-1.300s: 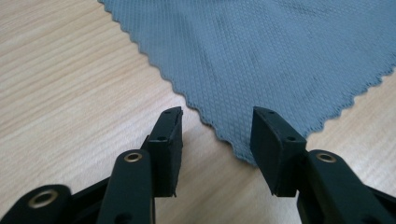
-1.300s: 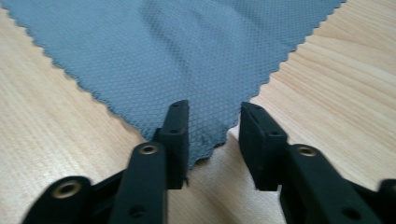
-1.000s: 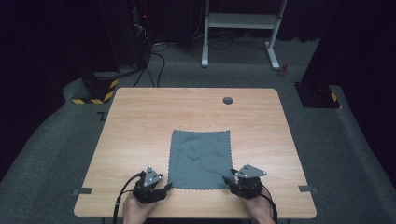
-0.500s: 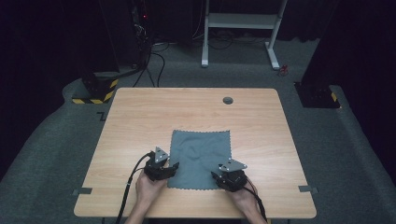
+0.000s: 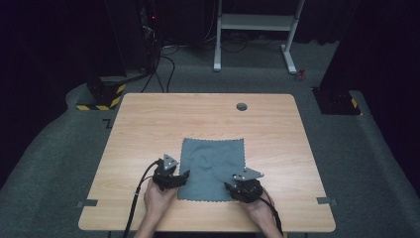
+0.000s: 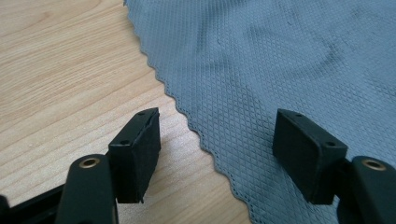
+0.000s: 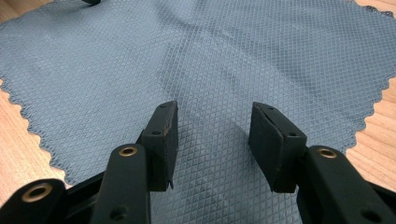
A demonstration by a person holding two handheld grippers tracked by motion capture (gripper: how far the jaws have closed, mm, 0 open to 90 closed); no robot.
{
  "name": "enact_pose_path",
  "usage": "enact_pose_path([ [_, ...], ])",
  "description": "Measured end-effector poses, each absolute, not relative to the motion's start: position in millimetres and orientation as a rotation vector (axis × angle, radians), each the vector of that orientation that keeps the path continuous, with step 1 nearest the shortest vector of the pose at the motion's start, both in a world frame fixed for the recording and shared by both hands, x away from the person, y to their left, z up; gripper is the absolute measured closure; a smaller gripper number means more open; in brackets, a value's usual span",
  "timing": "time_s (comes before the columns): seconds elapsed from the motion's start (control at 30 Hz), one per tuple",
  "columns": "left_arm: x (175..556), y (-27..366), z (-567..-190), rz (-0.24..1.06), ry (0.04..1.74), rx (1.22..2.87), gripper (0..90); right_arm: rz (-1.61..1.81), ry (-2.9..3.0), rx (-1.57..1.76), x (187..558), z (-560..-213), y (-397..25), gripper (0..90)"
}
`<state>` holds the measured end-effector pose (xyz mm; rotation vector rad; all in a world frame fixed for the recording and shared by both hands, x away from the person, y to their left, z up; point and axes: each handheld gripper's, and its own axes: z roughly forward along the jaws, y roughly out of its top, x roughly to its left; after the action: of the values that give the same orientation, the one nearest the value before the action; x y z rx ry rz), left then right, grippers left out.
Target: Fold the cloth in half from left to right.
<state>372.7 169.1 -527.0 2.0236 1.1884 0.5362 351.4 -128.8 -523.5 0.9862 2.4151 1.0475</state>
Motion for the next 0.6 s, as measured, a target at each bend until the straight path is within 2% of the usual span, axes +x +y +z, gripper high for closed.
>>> enact_pose_path([
  [0.17, 372, 169, -527, 0.529, 1.184, 2.025, 31.2, 1.043, 2.408, 1.02, 352, -522, -127, 54.1],
  [0.3, 372, 170, -527, 0.521, 1.177, 2.021, 36.1, 1.102, 2.4, 0.985, 350, -515, -122, 54.3],
  [0.43, 382, 176, -526, 0.467, 1.184, 1.987, 37.9, 1.123, 2.436, 0.926, 347, -512, -113, 54.5],
  [0.6, 400, 176, -519, 0.468, 1.19, 2.028, 36.8, 1.137, 2.485, 0.881, 345, -513, -97, 55.8],
])
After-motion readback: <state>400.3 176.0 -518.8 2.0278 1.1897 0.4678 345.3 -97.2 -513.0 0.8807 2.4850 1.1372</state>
